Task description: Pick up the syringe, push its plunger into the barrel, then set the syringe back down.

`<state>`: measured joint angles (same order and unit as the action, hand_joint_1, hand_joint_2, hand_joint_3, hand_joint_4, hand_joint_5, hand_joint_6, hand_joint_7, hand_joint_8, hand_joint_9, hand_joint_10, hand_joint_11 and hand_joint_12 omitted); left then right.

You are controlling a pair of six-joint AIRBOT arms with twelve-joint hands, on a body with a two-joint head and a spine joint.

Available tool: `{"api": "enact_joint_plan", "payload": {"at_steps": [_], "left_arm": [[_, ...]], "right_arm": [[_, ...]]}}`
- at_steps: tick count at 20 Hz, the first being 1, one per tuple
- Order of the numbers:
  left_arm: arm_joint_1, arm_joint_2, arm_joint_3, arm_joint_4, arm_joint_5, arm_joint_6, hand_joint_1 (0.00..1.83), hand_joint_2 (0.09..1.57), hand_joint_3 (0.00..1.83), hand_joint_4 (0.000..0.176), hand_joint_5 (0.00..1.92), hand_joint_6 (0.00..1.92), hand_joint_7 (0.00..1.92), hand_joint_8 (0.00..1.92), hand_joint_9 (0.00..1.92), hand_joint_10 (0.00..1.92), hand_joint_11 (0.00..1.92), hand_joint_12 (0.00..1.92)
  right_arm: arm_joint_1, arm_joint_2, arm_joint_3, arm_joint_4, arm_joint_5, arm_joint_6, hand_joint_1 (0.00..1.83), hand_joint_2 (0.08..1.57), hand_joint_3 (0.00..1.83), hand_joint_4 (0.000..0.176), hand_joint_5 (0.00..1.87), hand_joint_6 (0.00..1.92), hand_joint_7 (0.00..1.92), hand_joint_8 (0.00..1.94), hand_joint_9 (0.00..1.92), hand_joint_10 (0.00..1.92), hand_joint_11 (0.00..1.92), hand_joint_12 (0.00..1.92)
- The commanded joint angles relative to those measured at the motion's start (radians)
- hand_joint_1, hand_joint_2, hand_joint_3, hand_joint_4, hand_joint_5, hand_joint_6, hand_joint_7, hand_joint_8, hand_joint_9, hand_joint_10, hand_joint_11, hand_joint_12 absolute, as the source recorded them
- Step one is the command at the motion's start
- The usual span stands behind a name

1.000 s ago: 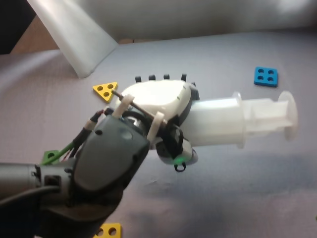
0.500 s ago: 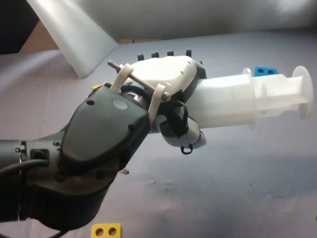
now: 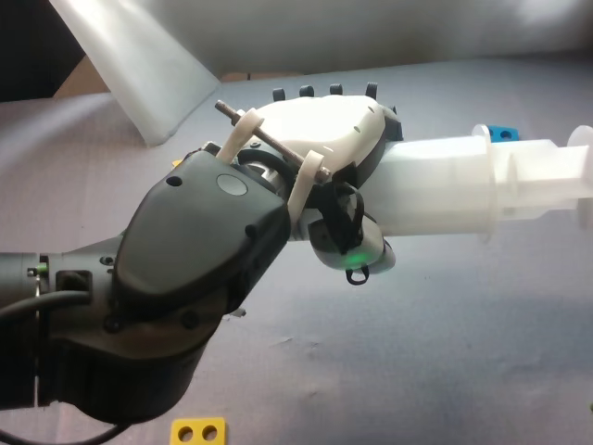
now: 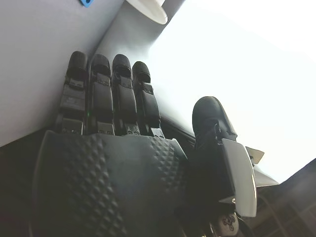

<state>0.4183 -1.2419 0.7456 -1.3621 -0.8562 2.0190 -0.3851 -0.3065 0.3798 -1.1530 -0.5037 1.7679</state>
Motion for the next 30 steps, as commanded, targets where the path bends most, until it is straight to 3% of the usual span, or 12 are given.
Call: {"api": "enact_joint_plan", "payload": {"at_steps": [1, 10, 11, 17, 19, 30], "left_arm": [[-0.019, 0.005, -0.004, 0.093, -0.036, -0.003, 1.34, 1.24, 0.0, 0.0, 0.77, 1.15, 0.68, 1.53, 0.68, 1.58, 0.54, 1.48], [-0.026, 0.005, -0.002, 0.088, -0.029, 0.003, 1.33, 1.25, 0.0, 0.0, 0.71, 1.26, 0.68, 1.54, 0.67, 1.59, 0.5, 1.5], [-0.026, 0.005, -0.002, 0.087, -0.029, 0.003, 1.33, 1.26, 0.0, 0.0, 0.72, 1.25, 0.67, 1.56, 0.66, 1.6, 0.5, 1.51], [-0.027, 0.005, 0.001, 0.087, -0.023, 0.003, 1.33, 1.25, 0.0, 0.0, 0.71, 1.28, 0.68, 1.51, 0.68, 1.57, 0.5, 1.5], [-0.03, 0.005, 0.001, 0.087, -0.023, 0.003, 1.33, 1.25, 0.0, 0.0, 0.73, 1.24, 0.68, 1.51, 0.68, 1.58, 0.51, 1.5], [-0.038, 0.005, 0.002, 0.082, -0.023, 0.004, 1.33, 1.24, 0.0, 0.0, 0.74, 1.28, 0.68, 1.48, 0.69, 1.56, 0.5, 1.52]], "right_arm": [[0.013, -0.005, -0.002, -0.04, 0.024, 0.004, 0.0, 1.28, 0.0, 0.0, 0.27, 0.0, 0.25, 0.0, 0.17, 0.0, 0.0, 0.39], [0.025, -0.067, -0.002, -0.041, 0.021, -0.008, 0.0, 1.28, 0.0, 0.0, 0.27, 0.0, 0.24, 0.0, 0.17, 0.0, 0.0, 0.43], [0.028, -0.08, -0.002, -0.042, 0.021, -0.015, 0.0, 1.28, 0.0, 0.0, 0.25, 0.0, 0.23, 0.0, 0.16, 0.0, 0.0, 0.35], [0.041, -0.156, -0.002, -0.111, 0.021, -0.016, 0.0, 1.28, 0.0, 0.0, 0.27, 0.0, 0.24, 0.0, 0.18, 0.01, 0.0, 0.42], [0.049, -0.181, 0.0, -0.111, 0.02, -0.016, 0.0, 1.27, 0.0, 0.0, 0.26, 0.0, 0.22, 0.0, 0.17, 0.0, 0.0, 0.37], [0.068, -0.333, 0.03, -0.111, -0.019, -0.008, 0.0, 1.28, 0.0, 0.0, 0.29, 0.0, 0.24, 0.0, 0.17, 0.0, 0.0, 0.44]]}}
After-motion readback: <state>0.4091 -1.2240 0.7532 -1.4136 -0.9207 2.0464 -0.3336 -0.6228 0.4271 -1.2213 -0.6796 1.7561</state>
